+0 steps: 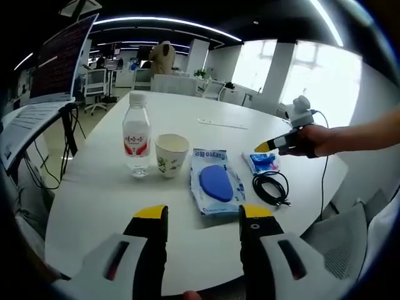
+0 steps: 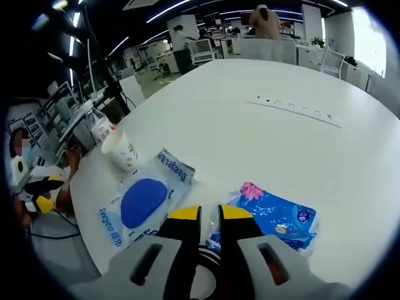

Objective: Arrange the tabletop items into an orderly group along one side of the table until the central work area is clear of visible clutter.

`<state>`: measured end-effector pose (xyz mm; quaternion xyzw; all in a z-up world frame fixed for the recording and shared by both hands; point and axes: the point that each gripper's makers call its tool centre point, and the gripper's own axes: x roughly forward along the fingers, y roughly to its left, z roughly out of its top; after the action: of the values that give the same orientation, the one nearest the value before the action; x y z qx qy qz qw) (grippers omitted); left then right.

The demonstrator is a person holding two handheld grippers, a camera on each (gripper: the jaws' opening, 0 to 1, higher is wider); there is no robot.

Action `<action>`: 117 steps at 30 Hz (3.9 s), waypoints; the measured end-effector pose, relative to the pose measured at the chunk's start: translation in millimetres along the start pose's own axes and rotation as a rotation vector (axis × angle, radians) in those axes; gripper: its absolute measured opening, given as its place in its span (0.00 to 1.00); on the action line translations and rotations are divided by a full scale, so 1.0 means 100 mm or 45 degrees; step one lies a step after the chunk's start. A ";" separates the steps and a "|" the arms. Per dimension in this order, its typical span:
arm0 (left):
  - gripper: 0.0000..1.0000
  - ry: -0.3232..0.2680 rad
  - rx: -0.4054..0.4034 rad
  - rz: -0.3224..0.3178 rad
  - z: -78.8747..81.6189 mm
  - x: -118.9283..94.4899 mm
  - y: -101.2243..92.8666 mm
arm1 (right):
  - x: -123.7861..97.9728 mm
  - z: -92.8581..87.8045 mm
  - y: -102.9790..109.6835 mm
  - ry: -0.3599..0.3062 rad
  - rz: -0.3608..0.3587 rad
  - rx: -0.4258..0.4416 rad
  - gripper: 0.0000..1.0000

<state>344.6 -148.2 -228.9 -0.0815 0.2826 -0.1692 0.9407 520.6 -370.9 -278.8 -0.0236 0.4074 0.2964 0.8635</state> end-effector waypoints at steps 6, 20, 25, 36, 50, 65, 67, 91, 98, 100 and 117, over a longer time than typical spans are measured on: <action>0.45 -0.011 -0.013 0.007 0.01 -0.02 0.02 | 0.14 0.02 0.05 0.014 0.025 0.016 0.10; 0.45 -0.017 -0.020 0.006 0.01 -0.01 0.03 | 0.47 0.15 0.26 0.085 0.104 -0.059 0.20; 0.45 -0.009 -0.011 0.002 0.00 0.00 0.02 | 0.55 0.17 0.33 0.118 0.122 -0.084 0.25; 0.45 -0.003 -0.015 0.017 -0.01 -0.01 0.04 | 0.68 0.22 0.38 0.173 0.148 -0.177 0.26; 0.45 0.006 -0.025 0.023 -0.03 0.00 0.06 | 0.91 0.13 0.34 0.233 0.156 -0.303 0.18; 0.45 0.007 -0.031 0.040 -0.03 0.01 0.08 | 0.76 -0.10 0.28 0.271 0.215 -0.408 0.00; 0.45 0.010 -0.026 0.041 -0.04 0.01 0.08 | 0.74 -0.15 0.27 0.274 0.218 -0.426 0.00; 0.44 0.037 -0.004 0.034 -0.07 0.01 0.05 | 0.23 -0.49 0.52 0.197 0.203 -0.256 0.00; 0.44 0.055 0.007 0.034 -0.09 0.02 0.04 | 0.06 -0.55 0.60 0.148 0.195 -0.186 0.00; 0.44 0.060 0.002 0.029 -0.10 0.03 0.04 | 0.02 -0.60 0.62 0.139 0.190 -0.157 0.00; 0.43 0.096 -0.001 -0.001 -0.15 0.08 -0.02 | -0.23 -0.96 0.70 0.097 0.178 0.022 0.00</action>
<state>342.0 -153.7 -245.3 -0.0755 0.3178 -0.1725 0.9293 405.6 -351.7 -312.2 0.0011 0.4431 0.3514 0.8247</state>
